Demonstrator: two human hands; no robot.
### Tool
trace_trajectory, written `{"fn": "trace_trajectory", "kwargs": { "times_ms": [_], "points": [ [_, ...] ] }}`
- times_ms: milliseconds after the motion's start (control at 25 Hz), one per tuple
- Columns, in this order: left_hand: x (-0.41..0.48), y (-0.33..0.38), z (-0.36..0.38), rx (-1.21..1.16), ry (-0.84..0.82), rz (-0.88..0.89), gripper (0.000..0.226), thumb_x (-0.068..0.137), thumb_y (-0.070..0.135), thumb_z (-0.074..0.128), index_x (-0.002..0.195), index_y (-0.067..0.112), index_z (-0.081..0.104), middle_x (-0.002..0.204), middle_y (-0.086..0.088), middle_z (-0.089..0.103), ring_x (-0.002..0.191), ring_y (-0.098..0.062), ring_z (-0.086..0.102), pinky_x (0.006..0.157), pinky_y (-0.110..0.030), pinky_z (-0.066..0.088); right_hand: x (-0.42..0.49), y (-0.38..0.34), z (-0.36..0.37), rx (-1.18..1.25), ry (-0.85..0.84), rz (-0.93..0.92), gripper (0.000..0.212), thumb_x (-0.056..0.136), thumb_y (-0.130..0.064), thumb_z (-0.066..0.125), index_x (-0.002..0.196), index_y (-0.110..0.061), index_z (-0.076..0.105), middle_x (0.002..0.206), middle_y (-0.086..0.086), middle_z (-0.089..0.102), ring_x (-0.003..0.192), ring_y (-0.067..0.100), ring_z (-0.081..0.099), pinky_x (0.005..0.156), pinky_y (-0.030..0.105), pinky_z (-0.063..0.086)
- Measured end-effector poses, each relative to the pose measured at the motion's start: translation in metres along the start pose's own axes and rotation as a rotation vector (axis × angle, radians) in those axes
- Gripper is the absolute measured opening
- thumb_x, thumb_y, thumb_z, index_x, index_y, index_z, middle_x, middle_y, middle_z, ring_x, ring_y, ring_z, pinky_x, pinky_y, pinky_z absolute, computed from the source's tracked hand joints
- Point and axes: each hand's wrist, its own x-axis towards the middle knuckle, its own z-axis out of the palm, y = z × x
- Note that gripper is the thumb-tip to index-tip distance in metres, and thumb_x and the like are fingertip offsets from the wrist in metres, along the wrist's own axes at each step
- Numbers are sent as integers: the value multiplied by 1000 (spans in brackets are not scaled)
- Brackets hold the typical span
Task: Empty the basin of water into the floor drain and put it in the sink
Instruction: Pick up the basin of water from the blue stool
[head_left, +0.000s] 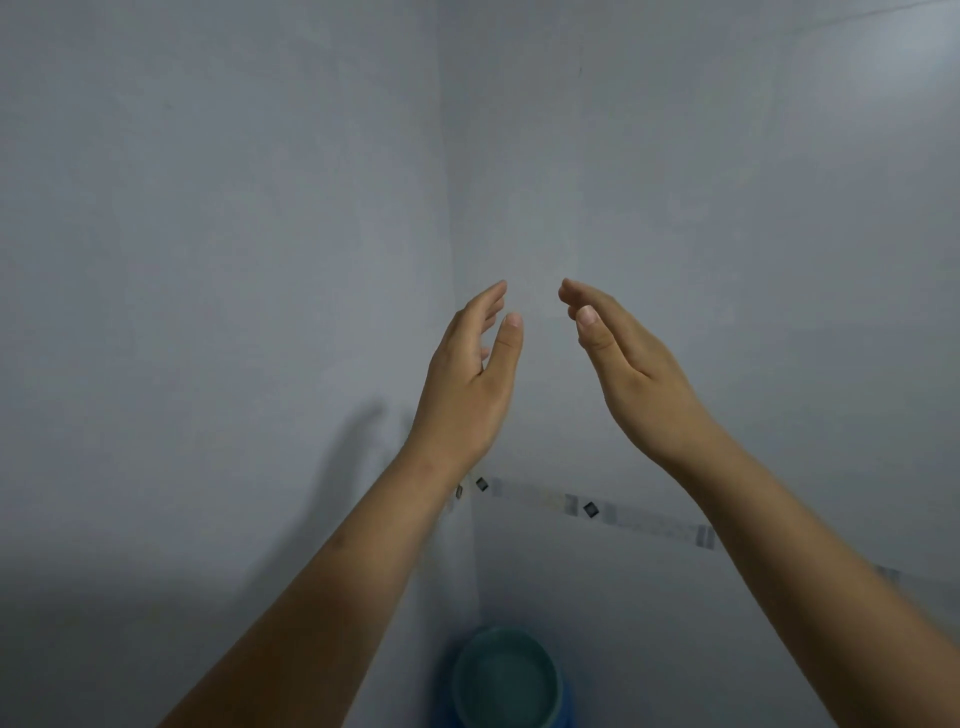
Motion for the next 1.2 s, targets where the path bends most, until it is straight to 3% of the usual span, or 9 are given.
{"fn": "trace_trajectory", "kwargs": {
  "times_ms": [400, 760, 920, 1200],
  "points": [
    [112, -125, 41, -15, -33, -58, 51, 101, 55, 37, 149, 39, 37, 153, 14, 44, 134, -2, 44, 89, -6, 31, 116, 121, 45, 11, -19, 41, 59, 97, -62, 30, 148, -35, 41, 150, -19, 46, 136, -1, 43, 116, 32, 34],
    [232, -250, 45, -96, -46, -69, 50, 103, 48, 39, 150, 32, 39, 152, 13, 45, 134, 1, 42, 90, 0, 31, 241, 209, 115, -40, -14, 50, 63, 95, -68, 29, 148, -37, 41, 149, -23, 45, 136, -6, 41, 116, 35, 35],
    [265, -283, 57, -133, -59, -72, 48, 104, 44, 41, 149, 29, 41, 151, 12, 46, 134, 3, 43, 88, 7, 31, 271, 245, 127, -45, -15, 88, 68, 90, -74, 28, 147, -38, 41, 149, -23, 46, 134, -6, 42, 116, 34, 35],
    [298, -313, 77, -109, -15, -78, 47, 104, 42, 41, 148, 26, 43, 150, 10, 48, 133, 5, 43, 91, 6, 30, 315, 289, 129, -3, -32, 70, 64, 94, -68, 30, 146, -35, 44, 147, -23, 48, 134, -7, 42, 115, 38, 36]
  ]
}}
